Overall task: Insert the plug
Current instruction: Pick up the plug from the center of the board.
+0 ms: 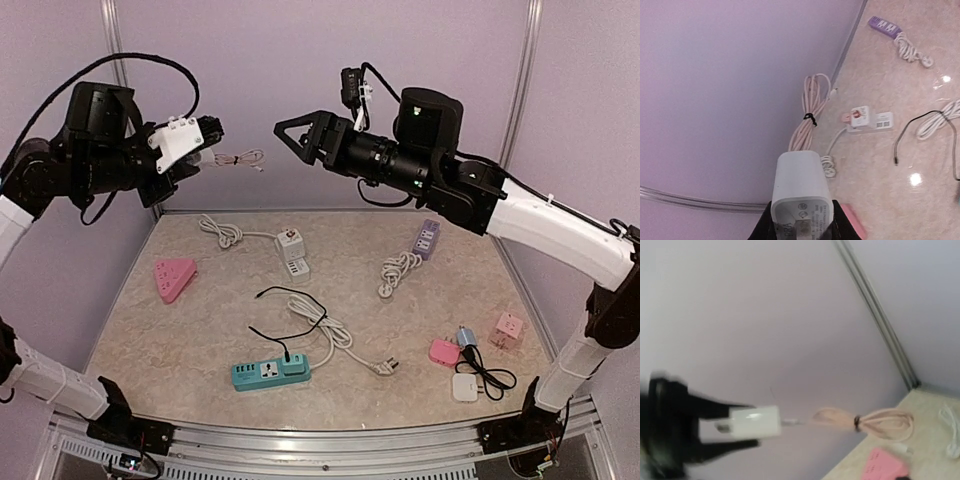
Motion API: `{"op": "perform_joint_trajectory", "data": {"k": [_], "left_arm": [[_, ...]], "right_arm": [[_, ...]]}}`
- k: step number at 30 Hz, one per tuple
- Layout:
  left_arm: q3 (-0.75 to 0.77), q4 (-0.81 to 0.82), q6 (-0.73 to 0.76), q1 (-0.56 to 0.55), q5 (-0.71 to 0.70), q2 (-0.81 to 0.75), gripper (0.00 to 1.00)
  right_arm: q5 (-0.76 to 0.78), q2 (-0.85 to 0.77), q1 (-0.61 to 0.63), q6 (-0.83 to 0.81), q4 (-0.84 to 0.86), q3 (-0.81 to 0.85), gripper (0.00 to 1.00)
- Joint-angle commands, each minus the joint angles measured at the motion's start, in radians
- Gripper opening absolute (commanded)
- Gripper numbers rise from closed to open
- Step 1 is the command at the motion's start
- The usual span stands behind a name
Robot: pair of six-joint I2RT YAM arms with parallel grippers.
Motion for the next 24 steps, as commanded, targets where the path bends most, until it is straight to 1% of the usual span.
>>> {"op": "perform_joint_trajectory", "data": {"k": [1,2,4,6,7,9,11,13,16,19,22,24], "left_arm": [[-0.305,0.439,0.578,-0.101,-0.578,-0.083,0.0],[-0.402,0.588,0.723,-0.116,-0.609,-0.137,0.0],[-0.607,0.895,0.998,-0.132,-0.584,-0.215,0.0],[-0.814,1.17,1.248,-0.133,-0.453,-0.312,0.0],[-0.912,1.272,1.361,-0.131,-0.368,-0.359,0.0],[-1.056,1.412,1.508,-0.124,-0.162,-0.435,0.0],[-1.144,1.499,1.591,-0.12,-0.056,-0.477,0.0],[-1.205,1.599,1.644,-0.109,0.007,-0.488,0.0],[-1.272,1.699,1.701,-0.085,0.089,-0.473,0.0],[-1.289,1.723,1.708,-0.078,0.112,-0.464,0.0],[-1.298,1.72,1.706,-0.075,0.116,-0.462,0.0],[-1.303,1.722,1.709,-0.074,0.123,-0.459,0.0]], "right_arm": [[-0.006,0.06,-0.019,0.211,-0.265,0.14,0.75],[-0.019,0.077,-0.019,0.219,-0.281,0.166,0.75],[-0.053,0.091,-0.019,0.227,-0.274,0.177,0.74],[-0.102,0.105,-0.019,0.22,-0.247,0.18,0.74],[-0.128,0.113,-0.019,0.213,-0.236,0.183,0.73],[-0.182,0.131,-0.018,0.197,-0.222,0.195,0.73],[-0.225,0.155,-0.014,0.187,-0.23,0.21,0.74],[-0.263,0.181,-0.01,0.19,-0.238,0.218,0.74],[-0.325,0.23,-0.009,0.2,-0.258,0.238,0.75],[-0.382,0.268,-0.005,0.184,-0.262,0.264,0.75],[-0.472,0.295,0.0,0.199,-0.184,0.272,0.67],[-0.515,0.319,0.002,0.214,-0.161,0.298,0.63]]}}
